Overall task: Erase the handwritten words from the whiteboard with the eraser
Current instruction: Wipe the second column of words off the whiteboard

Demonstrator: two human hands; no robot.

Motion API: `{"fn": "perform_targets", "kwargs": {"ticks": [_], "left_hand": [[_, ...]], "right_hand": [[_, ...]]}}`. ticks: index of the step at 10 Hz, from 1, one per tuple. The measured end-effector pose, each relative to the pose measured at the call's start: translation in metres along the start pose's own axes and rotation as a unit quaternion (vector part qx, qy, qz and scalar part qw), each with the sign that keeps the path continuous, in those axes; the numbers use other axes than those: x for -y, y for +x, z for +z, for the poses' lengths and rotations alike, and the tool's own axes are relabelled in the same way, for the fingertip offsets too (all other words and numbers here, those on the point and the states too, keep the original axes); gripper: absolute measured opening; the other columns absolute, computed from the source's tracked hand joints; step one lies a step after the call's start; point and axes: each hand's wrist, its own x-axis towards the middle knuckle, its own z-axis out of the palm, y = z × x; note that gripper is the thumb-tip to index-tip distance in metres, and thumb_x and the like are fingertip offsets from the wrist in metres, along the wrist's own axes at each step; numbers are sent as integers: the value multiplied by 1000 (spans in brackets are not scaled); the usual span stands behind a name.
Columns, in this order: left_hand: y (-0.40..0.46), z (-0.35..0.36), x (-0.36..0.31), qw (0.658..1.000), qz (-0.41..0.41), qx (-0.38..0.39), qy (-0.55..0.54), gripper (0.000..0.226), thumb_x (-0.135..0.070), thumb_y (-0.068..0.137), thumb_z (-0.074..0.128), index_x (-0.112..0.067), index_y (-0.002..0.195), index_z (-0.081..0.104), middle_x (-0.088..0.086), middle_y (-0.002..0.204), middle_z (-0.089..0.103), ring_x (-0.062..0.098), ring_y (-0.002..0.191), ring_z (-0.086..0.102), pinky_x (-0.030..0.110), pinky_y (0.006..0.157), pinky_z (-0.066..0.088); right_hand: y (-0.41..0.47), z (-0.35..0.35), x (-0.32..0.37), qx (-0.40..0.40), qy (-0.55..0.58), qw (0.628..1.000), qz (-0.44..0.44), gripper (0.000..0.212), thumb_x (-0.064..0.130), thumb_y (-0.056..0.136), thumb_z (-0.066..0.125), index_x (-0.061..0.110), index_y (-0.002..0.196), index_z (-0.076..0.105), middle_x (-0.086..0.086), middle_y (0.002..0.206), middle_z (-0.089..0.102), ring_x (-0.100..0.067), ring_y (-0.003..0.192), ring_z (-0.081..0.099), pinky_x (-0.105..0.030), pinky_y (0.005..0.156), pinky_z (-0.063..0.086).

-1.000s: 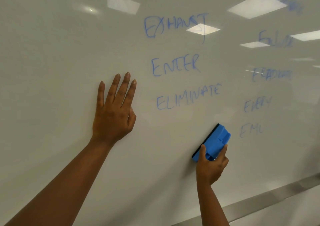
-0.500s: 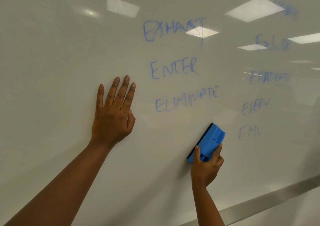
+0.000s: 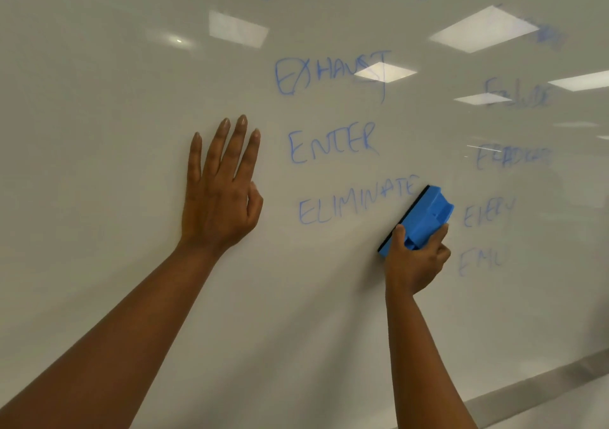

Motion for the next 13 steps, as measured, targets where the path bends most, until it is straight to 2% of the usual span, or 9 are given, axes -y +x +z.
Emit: {"fn": "perform_targets", "kwargs": {"ticks": [2, 4, 5, 6, 7, 10, 13], "left_hand": [[-2, 4, 0, 1000, 4, 2, 14, 66, -16, 84, 39, -7, 148, 22, 15, 154, 20, 31, 143, 14, 50, 116, 4], [-2, 2, 0, 1000, 5, -2, 3, 66, -16, 85, 40, -7, 148, 23, 15, 154, 20, 30, 143, 15, 50, 116, 5], [-2, 2, 0, 1000, 5, -6, -5, 66, -15, 84, 40, -7, 147, 24, 15, 154, 20, 30, 143, 15, 51, 116, 7], [-3, 2, 0, 1000, 6, -8, -7, 66, -15, 84, 40, -7, 147, 24, 15, 154, 20, 30, 143, 15, 52, 116, 7], [-3, 3, -1, 1000, 5, -8, -4, 65, -16, 84, 40, -7, 147, 24, 16, 154, 20, 31, 143, 15, 51, 116, 6], [-2, 3, -1, 1000, 4, -9, 1, 65, -16, 84, 40, -7, 147, 25, 15, 154, 21, 31, 143, 16, 50, 116, 5], [-3, 2, -2, 1000, 3, -10, -1, 65, -15, 84, 41, -6, 147, 27, 15, 154, 22, 31, 143, 17, 51, 116, 7]], "right_hand": [[-1, 4, 11, 3, 10, 996, -88, 75, 25, 81, 67, 16, 144, 26, -17, 117, 44, -28, 106, 46, -26, 75, 37], [-19, 2, 10, 28, 10, 987, -155, 78, 23, 78, 71, 16, 143, 28, -15, 112, 46, -26, 102, 47, -28, 74, 40], [-14, -5, 4, 36, 1, 987, -157, 79, 22, 77, 72, 18, 143, 29, -15, 113, 46, -26, 102, 47, -28, 74, 41], [0, -5, 8, 23, 5, 995, -102, 77, 26, 80, 69, 21, 144, 26, -15, 117, 45, -26, 107, 46, -31, 77, 43], [14, 1, 20, 9, 10, 997, -75, 76, 28, 81, 67, 21, 144, 26, -15, 118, 44, -26, 108, 45, -27, 77, 39], [-11, 7, 26, 22, 13, 984, -176, 78, 24, 78, 70, 18, 143, 29, -14, 114, 46, -26, 103, 46, -27, 73, 39], [-18, 19, 39, -21, 39, 991, -128, 75, 21, 80, 67, 14, 144, 27, -17, 115, 45, -26, 103, 44, -28, 75, 40]]}}
